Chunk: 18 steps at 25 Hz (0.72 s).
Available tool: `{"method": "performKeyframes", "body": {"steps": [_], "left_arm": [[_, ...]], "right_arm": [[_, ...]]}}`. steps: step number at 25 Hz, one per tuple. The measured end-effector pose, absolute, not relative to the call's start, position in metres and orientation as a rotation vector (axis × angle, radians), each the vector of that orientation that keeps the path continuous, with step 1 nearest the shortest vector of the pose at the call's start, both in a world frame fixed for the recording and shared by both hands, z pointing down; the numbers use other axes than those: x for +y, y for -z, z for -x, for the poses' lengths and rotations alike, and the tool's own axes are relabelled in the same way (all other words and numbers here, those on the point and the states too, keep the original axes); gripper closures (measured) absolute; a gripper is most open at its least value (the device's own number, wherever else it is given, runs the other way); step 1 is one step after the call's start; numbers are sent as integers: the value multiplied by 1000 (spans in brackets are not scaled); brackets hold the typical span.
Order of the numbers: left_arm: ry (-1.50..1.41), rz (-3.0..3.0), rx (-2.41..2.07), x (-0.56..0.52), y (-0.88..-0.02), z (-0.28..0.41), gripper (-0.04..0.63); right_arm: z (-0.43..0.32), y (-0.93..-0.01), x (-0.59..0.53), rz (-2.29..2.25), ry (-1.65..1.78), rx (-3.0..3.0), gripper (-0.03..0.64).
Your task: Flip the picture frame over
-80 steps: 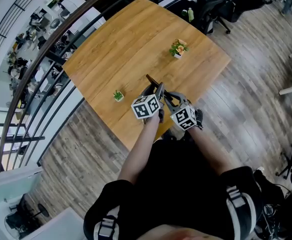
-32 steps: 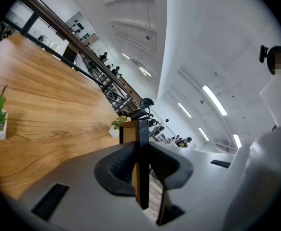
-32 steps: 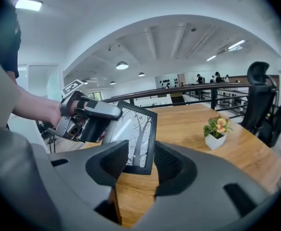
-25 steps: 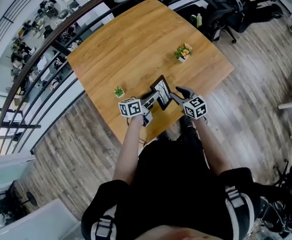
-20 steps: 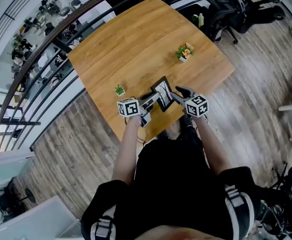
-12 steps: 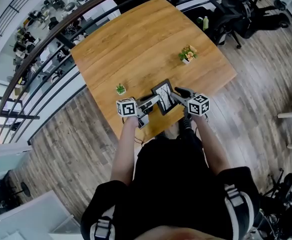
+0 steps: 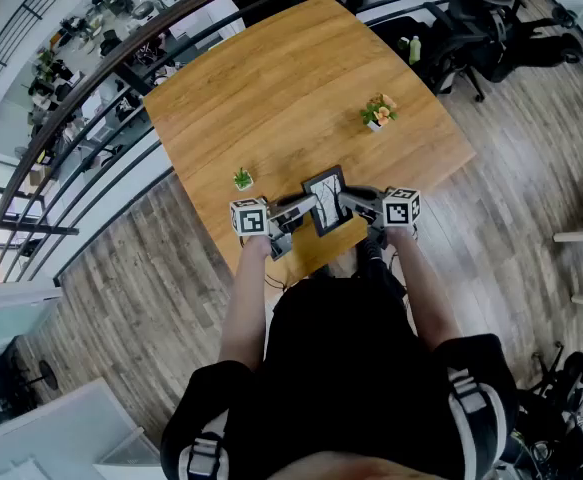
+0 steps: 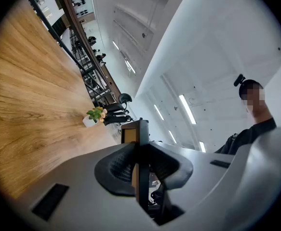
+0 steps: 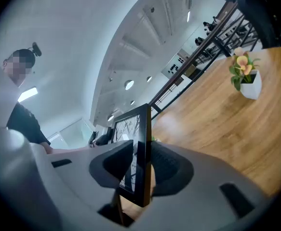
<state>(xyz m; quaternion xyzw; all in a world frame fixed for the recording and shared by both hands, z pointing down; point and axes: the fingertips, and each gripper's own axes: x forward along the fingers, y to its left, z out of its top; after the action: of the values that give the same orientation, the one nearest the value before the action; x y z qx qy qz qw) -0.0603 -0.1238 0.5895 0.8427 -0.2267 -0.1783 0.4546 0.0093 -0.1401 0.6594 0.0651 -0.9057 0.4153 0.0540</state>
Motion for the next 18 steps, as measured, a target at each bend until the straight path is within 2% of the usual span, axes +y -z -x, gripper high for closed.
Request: {"method": "performKeyframes", "body": {"steps": [18], "left_arm": [[351,-1988,-915,-144,-630,105,508]], "right_arm": [[18,-676,-144,-549,-1022,-2640,502]]}}
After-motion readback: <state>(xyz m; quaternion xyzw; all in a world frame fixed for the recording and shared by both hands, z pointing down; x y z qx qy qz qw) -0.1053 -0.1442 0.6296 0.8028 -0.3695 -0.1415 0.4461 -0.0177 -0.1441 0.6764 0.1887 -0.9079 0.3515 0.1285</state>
